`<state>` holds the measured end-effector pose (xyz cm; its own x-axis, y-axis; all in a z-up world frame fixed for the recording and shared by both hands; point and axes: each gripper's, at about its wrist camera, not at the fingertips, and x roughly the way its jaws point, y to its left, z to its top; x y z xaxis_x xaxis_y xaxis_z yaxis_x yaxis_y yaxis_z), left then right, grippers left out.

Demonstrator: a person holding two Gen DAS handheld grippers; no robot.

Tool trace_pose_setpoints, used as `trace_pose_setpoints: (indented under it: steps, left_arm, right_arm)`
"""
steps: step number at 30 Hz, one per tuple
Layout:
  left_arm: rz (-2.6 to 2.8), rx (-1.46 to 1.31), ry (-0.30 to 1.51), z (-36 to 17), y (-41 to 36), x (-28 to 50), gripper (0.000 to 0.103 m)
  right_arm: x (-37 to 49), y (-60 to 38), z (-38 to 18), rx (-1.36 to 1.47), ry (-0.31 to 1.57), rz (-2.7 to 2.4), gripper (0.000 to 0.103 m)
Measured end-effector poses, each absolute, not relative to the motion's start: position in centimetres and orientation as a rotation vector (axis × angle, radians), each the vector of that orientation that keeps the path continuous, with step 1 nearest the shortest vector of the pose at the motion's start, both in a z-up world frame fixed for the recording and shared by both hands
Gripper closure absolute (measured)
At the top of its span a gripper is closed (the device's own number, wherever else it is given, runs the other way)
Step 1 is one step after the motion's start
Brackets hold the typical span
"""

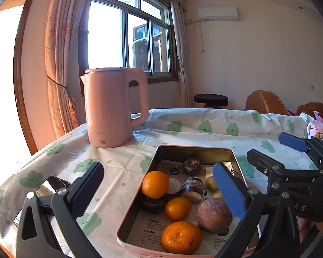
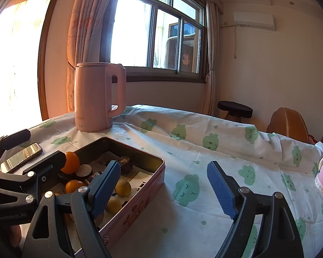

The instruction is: Organize fruits

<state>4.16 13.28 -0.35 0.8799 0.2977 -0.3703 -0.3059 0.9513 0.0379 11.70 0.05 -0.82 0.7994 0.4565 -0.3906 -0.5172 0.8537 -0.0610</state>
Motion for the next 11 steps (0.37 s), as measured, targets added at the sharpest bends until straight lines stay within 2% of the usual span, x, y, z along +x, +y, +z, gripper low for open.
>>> trace_pose_setpoints:
  steps: [11]
  left_arm:
    - [0.316, -0.019, 0.393, -0.41, 13.17, 4.36, 0.0]
  right_arm:
    - [11.85, -0.56, -0.67, -0.14, 0.378, 0.528, 0.019]
